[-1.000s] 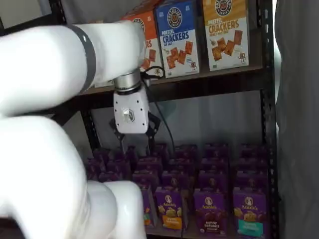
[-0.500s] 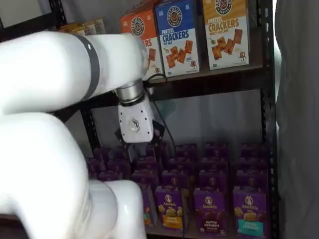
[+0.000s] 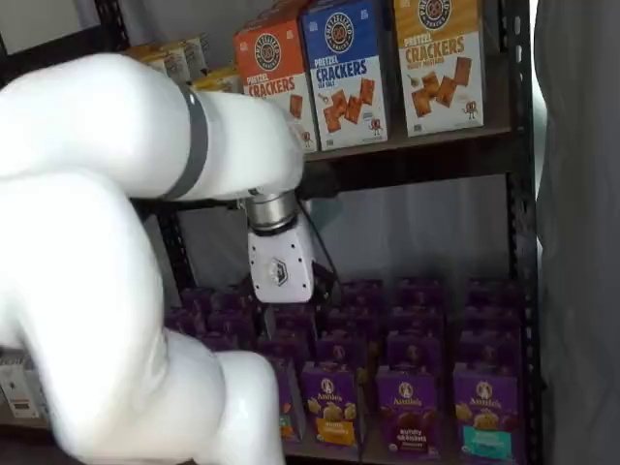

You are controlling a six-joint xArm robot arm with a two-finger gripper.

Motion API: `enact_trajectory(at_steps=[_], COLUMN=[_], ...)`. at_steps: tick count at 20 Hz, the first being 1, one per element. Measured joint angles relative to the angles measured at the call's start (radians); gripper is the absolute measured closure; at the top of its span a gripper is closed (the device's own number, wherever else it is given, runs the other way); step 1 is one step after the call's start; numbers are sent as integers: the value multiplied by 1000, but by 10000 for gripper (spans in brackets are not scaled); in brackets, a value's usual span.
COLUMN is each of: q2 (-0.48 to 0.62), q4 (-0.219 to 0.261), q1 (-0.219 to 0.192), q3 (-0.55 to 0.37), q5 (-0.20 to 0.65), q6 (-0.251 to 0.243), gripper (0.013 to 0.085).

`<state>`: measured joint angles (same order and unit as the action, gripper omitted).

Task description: Pick up the purple box with a brown patch in the center, on the bottom shelf, the fifth box from the left

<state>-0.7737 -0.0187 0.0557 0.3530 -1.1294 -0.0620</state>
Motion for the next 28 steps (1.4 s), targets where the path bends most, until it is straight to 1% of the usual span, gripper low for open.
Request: enact_trajectory(at_steps=[4, 7, 12, 18, 20, 24, 26, 28], q2=[104, 187, 329, 495, 547, 662, 709, 759], q4=[9, 14, 16, 23, 13, 10, -5, 8], q1=[-25, -44, -75, -113, -124, -149, -159, -172], q3=[-16, -32, -33, -14, -5, 17, 26, 39], q5=[101, 203, 348, 512, 559, 653, 693, 728], q6=[23, 40, 72, 105, 125, 154, 179, 180], gripper=[130, 130, 130, 130, 130, 130, 130, 130])
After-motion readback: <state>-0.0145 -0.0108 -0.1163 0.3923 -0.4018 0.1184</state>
